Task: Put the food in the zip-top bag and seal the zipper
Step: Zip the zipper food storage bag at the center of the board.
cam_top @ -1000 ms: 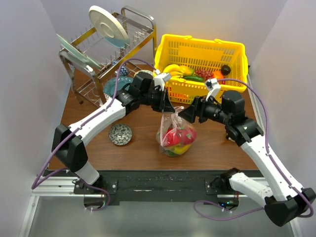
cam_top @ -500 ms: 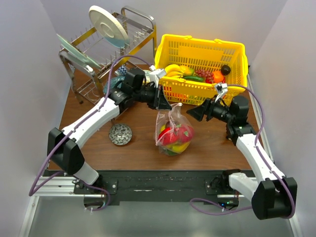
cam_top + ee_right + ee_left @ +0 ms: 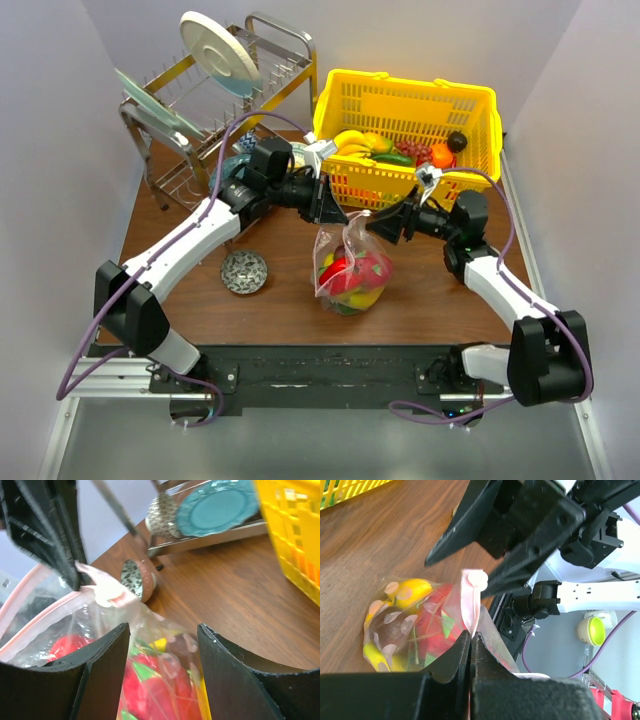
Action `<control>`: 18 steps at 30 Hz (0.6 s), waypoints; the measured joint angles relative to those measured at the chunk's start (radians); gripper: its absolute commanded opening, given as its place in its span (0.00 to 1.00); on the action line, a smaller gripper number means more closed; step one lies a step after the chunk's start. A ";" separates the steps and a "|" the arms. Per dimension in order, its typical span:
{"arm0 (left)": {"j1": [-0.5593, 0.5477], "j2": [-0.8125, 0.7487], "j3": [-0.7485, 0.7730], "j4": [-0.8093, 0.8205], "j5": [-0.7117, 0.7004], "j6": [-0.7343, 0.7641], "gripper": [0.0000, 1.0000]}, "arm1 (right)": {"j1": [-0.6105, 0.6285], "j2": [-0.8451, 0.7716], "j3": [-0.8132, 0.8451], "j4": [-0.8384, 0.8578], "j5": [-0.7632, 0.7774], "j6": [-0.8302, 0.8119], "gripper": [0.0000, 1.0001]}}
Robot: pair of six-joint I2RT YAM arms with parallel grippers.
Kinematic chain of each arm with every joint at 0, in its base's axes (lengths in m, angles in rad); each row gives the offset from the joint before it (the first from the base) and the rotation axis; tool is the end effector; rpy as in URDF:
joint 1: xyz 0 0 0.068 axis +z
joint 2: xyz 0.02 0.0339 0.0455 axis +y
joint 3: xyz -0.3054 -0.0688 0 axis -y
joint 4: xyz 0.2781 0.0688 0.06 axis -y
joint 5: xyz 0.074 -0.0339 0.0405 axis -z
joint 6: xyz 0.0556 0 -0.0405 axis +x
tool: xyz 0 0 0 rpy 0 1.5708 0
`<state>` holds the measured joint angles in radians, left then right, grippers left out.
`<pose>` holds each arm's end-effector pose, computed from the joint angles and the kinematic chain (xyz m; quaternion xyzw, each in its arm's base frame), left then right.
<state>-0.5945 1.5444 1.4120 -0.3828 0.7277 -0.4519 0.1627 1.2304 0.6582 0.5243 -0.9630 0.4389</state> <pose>0.3074 -0.2525 0.3846 0.2363 0.7925 -0.5015 0.2541 0.2787 0.0920 0.2962 -0.2282 0.6794 0.5013 0.4847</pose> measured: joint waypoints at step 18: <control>0.005 0.000 0.038 -0.051 0.019 0.035 0.05 | 0.099 0.005 0.006 0.106 -0.068 -0.043 0.00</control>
<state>-0.5892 1.5444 1.4502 -0.4335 0.7471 -0.4168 0.2615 1.2350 0.6640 0.6308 -1.0306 0.3954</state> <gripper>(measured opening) 0.024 0.009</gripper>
